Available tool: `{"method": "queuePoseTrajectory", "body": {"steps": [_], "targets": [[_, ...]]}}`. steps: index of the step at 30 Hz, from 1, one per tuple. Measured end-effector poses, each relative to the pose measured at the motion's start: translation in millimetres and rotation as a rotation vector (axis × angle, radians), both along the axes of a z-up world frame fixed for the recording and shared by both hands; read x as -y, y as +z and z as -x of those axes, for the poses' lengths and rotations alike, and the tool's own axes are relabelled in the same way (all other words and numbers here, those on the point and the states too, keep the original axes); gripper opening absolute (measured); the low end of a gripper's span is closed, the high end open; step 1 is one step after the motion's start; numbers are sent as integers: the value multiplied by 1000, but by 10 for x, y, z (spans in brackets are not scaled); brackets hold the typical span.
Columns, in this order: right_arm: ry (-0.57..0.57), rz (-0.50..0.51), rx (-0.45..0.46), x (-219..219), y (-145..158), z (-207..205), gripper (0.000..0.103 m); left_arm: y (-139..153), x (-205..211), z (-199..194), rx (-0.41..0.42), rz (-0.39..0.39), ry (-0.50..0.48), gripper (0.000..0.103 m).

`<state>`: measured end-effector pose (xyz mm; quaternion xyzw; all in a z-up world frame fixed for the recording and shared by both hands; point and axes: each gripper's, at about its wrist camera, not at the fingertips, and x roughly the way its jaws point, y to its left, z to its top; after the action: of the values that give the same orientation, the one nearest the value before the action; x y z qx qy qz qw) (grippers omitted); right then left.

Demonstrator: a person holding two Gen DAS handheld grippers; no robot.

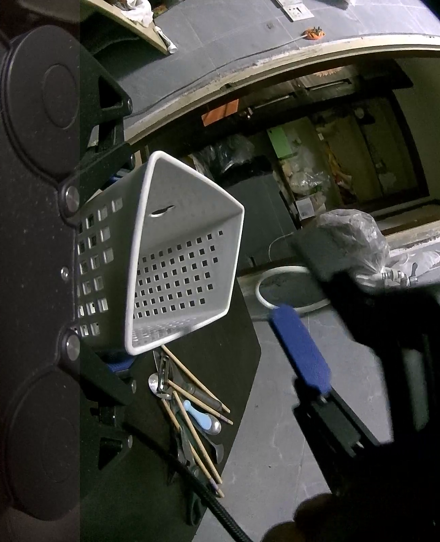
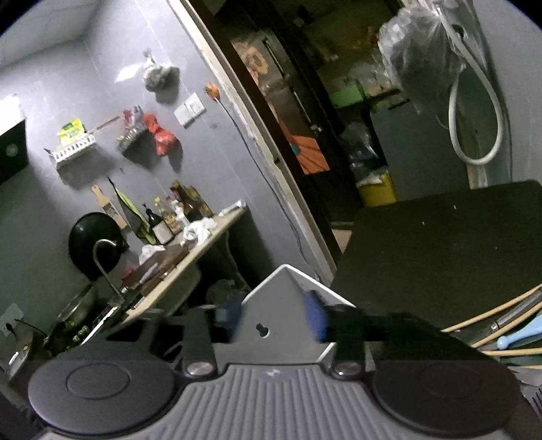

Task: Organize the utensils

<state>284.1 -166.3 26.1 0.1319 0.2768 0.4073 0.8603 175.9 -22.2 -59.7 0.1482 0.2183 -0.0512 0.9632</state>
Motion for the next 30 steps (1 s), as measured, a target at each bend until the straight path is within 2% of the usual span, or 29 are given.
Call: {"method": "queuePoseTrajectory", "body": {"steps": [2,5,9,13,21,25,30], "targets": [[-11,-13,26,62,40,62,75,6,7,-2,-2,-1,2,85],[-48,-24,62,196,91,136,90,8,27,-5,-3,-5,6,85],[-114,-1,46,374,43,155,102,16,33,-7,-7,-6,12,85],[-210,48,-26,584,-157,146,103,26,52,-12,-13,-10,18,85],[-460,221,-142,915,-685,220,103,39,84,-11,-28,-26,23,85],[-538,207,-200,1132,-877,216,103,49,121,-15,-34,-36,32,85],[-576,202,-219,1285,-1000,146,103,64,137,-27,-44,-35,52,85]]}}
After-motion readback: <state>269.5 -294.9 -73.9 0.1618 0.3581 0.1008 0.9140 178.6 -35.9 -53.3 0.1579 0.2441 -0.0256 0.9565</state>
